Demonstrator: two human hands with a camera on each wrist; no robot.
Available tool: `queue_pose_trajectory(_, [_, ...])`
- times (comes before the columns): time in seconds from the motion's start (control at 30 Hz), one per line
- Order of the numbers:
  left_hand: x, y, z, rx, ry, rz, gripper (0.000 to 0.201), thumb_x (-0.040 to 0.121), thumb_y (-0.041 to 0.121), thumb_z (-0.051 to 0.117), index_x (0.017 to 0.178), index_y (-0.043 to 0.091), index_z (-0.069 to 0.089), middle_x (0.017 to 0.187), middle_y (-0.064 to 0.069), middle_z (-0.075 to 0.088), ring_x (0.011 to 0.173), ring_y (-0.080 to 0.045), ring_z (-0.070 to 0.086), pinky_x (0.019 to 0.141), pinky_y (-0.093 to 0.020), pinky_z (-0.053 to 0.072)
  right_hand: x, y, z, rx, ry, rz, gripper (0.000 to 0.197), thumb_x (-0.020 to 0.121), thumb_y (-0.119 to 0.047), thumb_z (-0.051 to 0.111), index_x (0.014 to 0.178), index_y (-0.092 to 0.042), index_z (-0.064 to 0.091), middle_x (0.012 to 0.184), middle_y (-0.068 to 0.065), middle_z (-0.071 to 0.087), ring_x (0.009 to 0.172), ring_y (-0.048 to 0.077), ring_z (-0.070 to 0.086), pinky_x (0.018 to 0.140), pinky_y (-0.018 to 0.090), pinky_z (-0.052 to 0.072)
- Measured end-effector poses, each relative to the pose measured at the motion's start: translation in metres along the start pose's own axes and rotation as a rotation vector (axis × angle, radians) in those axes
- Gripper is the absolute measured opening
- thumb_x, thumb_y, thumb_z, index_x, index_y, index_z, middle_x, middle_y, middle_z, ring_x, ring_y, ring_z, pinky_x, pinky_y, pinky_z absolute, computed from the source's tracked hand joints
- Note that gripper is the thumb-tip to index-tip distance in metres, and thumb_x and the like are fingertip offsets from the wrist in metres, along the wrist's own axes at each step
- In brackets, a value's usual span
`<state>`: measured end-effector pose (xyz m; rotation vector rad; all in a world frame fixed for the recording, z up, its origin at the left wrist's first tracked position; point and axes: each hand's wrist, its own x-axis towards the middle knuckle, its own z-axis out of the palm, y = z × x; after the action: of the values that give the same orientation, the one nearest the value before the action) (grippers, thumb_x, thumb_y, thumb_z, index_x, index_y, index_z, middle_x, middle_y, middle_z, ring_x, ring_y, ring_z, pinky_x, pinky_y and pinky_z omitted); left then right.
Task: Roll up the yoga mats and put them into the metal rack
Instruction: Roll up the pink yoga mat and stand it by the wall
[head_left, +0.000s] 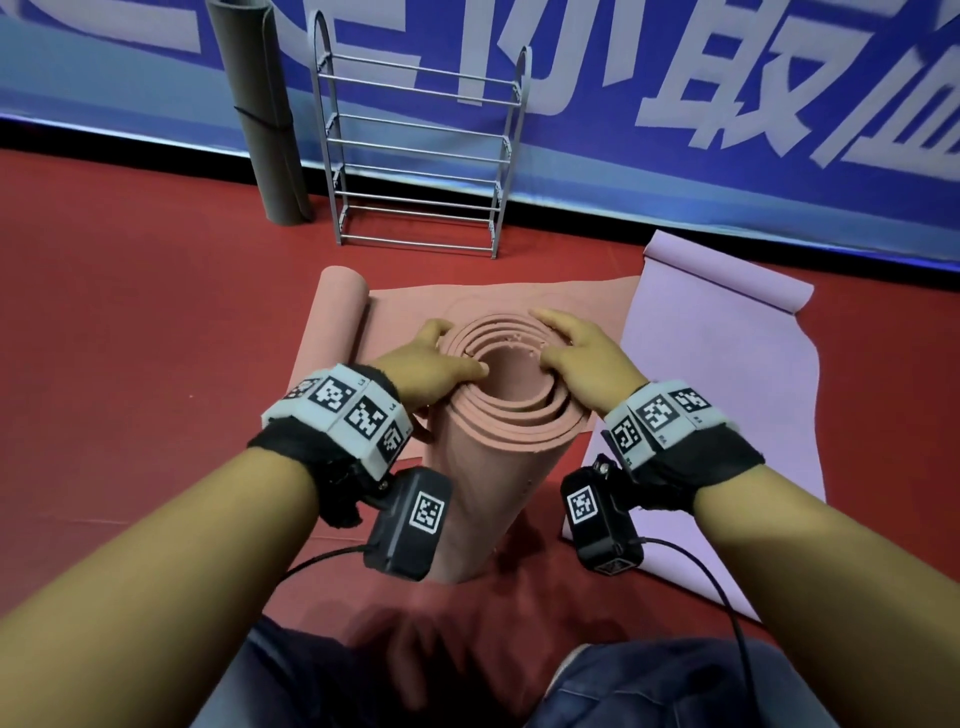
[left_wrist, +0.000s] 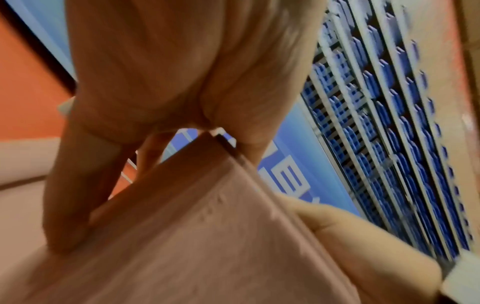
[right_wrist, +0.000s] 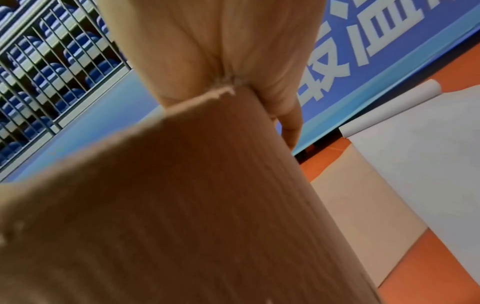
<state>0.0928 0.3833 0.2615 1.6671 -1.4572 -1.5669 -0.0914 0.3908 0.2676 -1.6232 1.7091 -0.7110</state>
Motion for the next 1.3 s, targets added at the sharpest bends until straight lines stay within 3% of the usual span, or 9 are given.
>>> queue_pose_trajectory(0.1, [0.006, -0.003, 0.004, 0.019, 0.029, 0.055, 0.059, 0.09, 0.024, 0.064, 0.14, 0.025, 0.033, 0.112, -0.013, 0.064, 0.082, -0.024, 0.058, 0.077, -0.037, 0.05, -0.001, 0.007, 0.005, -0.087, -0.016, -0.023, 0.055, 0.095, -0.008, 0.048, 0.147, -0.022, 0.04, 0.138, 0.005, 0.041, 0.127, 0.017, 0.042, 0.098, 0.013, 0.024])
queue_pose_trajectory(0.33, [0.021, -0.003, 0.011, -0.118, 0.092, 0.078, 0.065, 0.084, 0.032, 0.073, 0.139, 0.021, 0.042, 0.11, -0.001, 0.066, 0.096, -0.02, 0.063, 0.078, -0.035, 0.047, 0.011, 0.013, 0.01, 0.009, 0.121, -0.036, 0.048, 0.097, -0.007, 0.048, 0.143, -0.019, 0.046, 0.146, 0.0, 0.048, 0.132, 0.015, 0.045, 0.092, 0.008, 0.027])
queue_pose_trajectory(0.5, [0.019, -0.002, 0.016, -0.175, 0.153, 0.118, 0.068, 0.082, 0.03, 0.075, 0.139, 0.025, 0.038, 0.105, 0.005, 0.065, 0.083, -0.01, 0.061, 0.059, -0.026, 0.045, 0.022, 0.013, 0.009, 0.028, 0.141, -0.005, 0.049, 0.098, -0.008, 0.048, 0.145, -0.018, 0.044, 0.146, 0.0, 0.048, 0.114, 0.005, 0.046, 0.077, -0.002, 0.025])
queue_pose_trajectory(0.6, [0.017, -0.002, 0.019, -0.195, 0.179, 0.119, 0.061, 0.082, 0.028, 0.076, 0.133, 0.024, 0.041, 0.092, 0.01, 0.063, 0.072, -0.002, 0.058, 0.05, -0.017, 0.042, 0.021, 0.011, 0.01, 0.03, 0.14, -0.008, 0.048, 0.098, -0.009, 0.048, 0.145, -0.019, 0.044, 0.147, 0.0, 0.047, 0.129, 0.012, 0.046, 0.087, 0.004, 0.026])
queue_pose_trajectory(0.73, [0.022, -0.001, 0.021, -0.126, 0.201, 0.124, 0.054, 0.087, 0.018, 0.065, 0.135, 0.022, 0.041, 0.083, 0.008, 0.059, 0.067, -0.006, 0.054, 0.068, -0.025, 0.042, 0.016, 0.013, 0.005, 0.004, 0.088, 0.003, 0.056, 0.094, -0.014, 0.054, 0.147, -0.02, 0.039, 0.15, 0.001, 0.043, 0.136, 0.018, 0.042, 0.097, 0.016, 0.029])
queue_pose_trajectory(0.83, [0.022, 0.0, 0.021, -0.078, 0.179, 0.131, 0.055, 0.09, 0.013, 0.059, 0.14, 0.022, 0.037, 0.08, 0.008, 0.056, 0.063, -0.006, 0.051, 0.063, -0.023, 0.04, 0.006, 0.019, -0.005, 0.013, 0.04, 0.107, 0.072, 0.087, -0.026, 0.067, 0.149, -0.027, 0.032, 0.149, -0.001, 0.041, 0.135, 0.021, 0.042, 0.106, 0.03, 0.034])
queue_pose_trajectory(0.97, [0.022, 0.002, 0.019, -0.057, 0.152, 0.135, 0.058, 0.089, 0.011, 0.061, 0.141, 0.021, 0.037, 0.079, 0.008, 0.056, 0.061, -0.006, 0.052, 0.044, -0.017, 0.038, -0.004, 0.023, -0.004, 0.265, 0.029, 0.282, 0.07, 0.082, -0.028, 0.074, 0.141, -0.029, 0.035, 0.125, -0.009, 0.049, 0.108, 0.015, 0.053, 0.098, 0.043, 0.044])
queue_pose_trajectory(1.07, [0.023, -0.002, 0.018, -0.061, 0.155, 0.144, 0.059, 0.086, 0.01, 0.066, 0.138, 0.018, 0.039, 0.079, 0.008, 0.057, 0.06, -0.004, 0.052, 0.034, -0.01, 0.037, 0.0, 0.018, 0.009, 0.348, 0.082, 0.284, 0.069, 0.072, -0.016, 0.065, 0.135, -0.024, 0.039, 0.113, 0.002, 0.065, 0.098, 0.024, 0.064, 0.094, 0.048, 0.051])
queue_pose_trajectory(1.3, [0.028, -0.006, -0.002, 0.0, 0.083, 0.089, 0.068, 0.083, 0.017, 0.069, 0.139, 0.026, 0.033, 0.086, 0.0, 0.064, 0.063, -0.016, 0.061, 0.044, -0.022, 0.04, 0.007, 0.008, 0.02, 0.441, -0.06, 0.219, 0.083, 0.06, -0.013, 0.058, 0.14, -0.023, 0.037, 0.113, 0.005, 0.064, 0.103, 0.025, 0.064, 0.092, 0.044, 0.053])
